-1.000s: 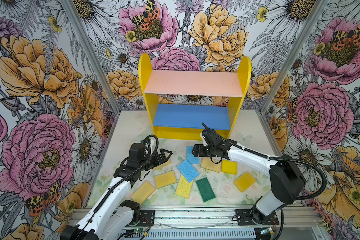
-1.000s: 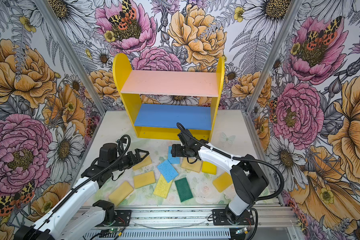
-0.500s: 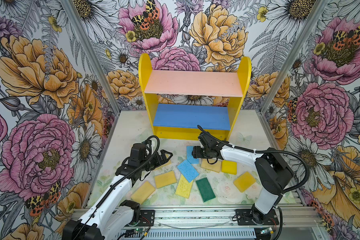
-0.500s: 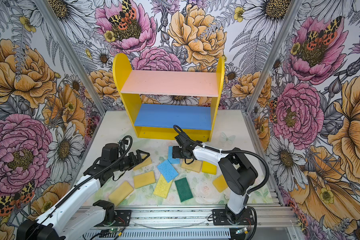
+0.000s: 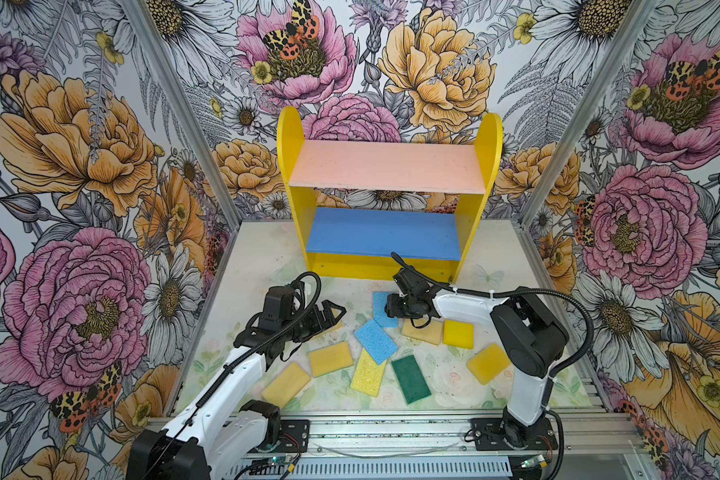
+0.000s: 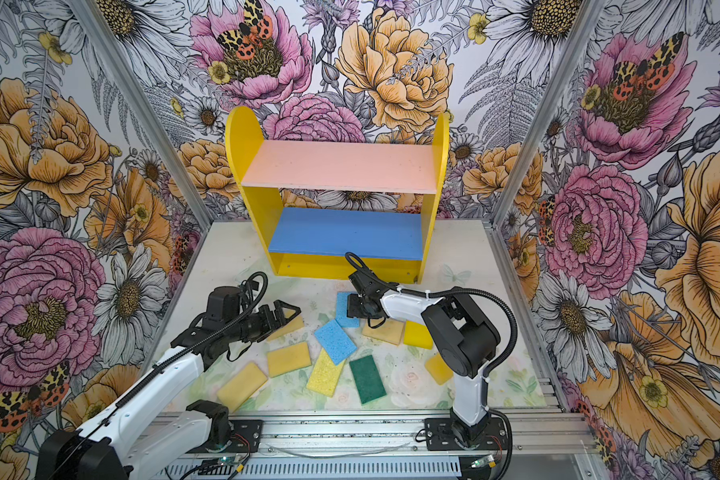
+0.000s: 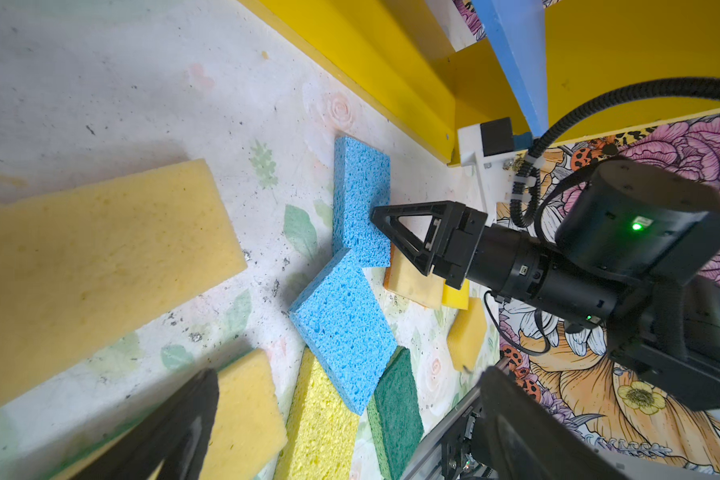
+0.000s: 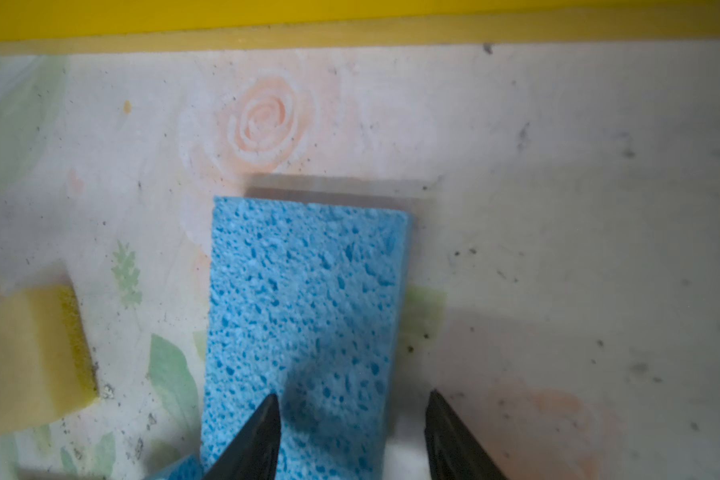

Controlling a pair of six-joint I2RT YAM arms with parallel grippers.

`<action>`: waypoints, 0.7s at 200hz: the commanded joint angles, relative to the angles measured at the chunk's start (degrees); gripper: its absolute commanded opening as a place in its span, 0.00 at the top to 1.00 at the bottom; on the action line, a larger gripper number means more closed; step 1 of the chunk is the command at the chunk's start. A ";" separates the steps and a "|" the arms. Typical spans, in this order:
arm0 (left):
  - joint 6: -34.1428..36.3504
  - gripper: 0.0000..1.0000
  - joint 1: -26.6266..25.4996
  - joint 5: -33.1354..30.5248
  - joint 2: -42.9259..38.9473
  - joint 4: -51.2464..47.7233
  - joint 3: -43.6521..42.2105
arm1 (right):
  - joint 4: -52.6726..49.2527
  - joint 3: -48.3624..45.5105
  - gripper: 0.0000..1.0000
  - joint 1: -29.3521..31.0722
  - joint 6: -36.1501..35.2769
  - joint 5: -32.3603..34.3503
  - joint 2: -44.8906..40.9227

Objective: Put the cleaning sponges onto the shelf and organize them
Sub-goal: 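Lower the right gripper and close it on the blue sponge's near end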

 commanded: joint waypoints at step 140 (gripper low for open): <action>-0.37 0.01 2.09 3.14 -1.03 1.68 -1.56 | 0.56 -0.13 0.67 -0.30 2.57 2.58 1.33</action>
